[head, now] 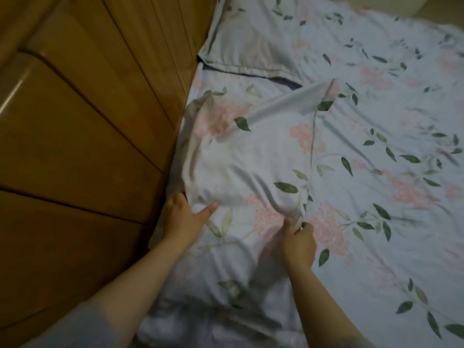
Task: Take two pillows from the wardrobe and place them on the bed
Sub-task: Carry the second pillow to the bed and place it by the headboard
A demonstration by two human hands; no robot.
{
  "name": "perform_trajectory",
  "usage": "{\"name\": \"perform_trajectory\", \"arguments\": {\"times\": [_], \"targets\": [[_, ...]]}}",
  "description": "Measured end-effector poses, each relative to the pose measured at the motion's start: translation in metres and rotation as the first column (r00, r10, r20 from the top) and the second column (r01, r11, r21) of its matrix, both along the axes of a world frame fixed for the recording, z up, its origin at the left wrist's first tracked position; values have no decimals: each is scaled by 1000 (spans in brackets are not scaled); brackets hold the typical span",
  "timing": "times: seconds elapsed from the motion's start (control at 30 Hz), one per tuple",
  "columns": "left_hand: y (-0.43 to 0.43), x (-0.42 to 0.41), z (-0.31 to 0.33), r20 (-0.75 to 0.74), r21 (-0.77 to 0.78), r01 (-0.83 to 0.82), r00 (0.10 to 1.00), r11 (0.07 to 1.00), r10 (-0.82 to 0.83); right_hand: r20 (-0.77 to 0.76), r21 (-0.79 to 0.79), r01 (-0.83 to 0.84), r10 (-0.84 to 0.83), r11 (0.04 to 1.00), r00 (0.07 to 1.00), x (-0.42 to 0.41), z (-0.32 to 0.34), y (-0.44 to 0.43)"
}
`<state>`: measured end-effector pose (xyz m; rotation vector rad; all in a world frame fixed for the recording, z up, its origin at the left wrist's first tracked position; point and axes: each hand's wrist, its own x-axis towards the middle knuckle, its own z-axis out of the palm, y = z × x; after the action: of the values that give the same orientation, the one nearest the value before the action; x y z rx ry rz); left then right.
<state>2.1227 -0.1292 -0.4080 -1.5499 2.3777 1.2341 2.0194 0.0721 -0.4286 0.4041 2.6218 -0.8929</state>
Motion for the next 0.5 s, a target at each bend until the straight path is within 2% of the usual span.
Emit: {"name": "perform_trajectory", "arguments": {"times": [0.03, 0.1, 0.23, 0.37, 0.43, 0.5], "targets": [[3, 3, -10, 100, 33, 44, 994, 998, -47, 128, 77, 11, -21, 997, 992, -1, -11, 6], [12, 11, -31, 118, 98, 123, 984, 988, -134, 292, 162, -33, -16, 986, 956, 0, -29, 15], [32, 30, -65, 23, 241, 324, 941, 915, -339, 334, 82, -236, 197, 968, 922, 7, -48, 26], [40, 36, -84, -20, 220, 464, 882, 858, -472, 341, -38, -254, 251, 967, 906, 16, -64, 40], [40, 35, -95, -75, 171, 451, 892, 876, -445, 326, -110, -190, 216, 976, 920, 17, -77, 49], [34, 33, -103, -157, 102, 284, 951, 953, -266, 310, -127, -188, 218, 974, 925, 15, -89, 58]]}}
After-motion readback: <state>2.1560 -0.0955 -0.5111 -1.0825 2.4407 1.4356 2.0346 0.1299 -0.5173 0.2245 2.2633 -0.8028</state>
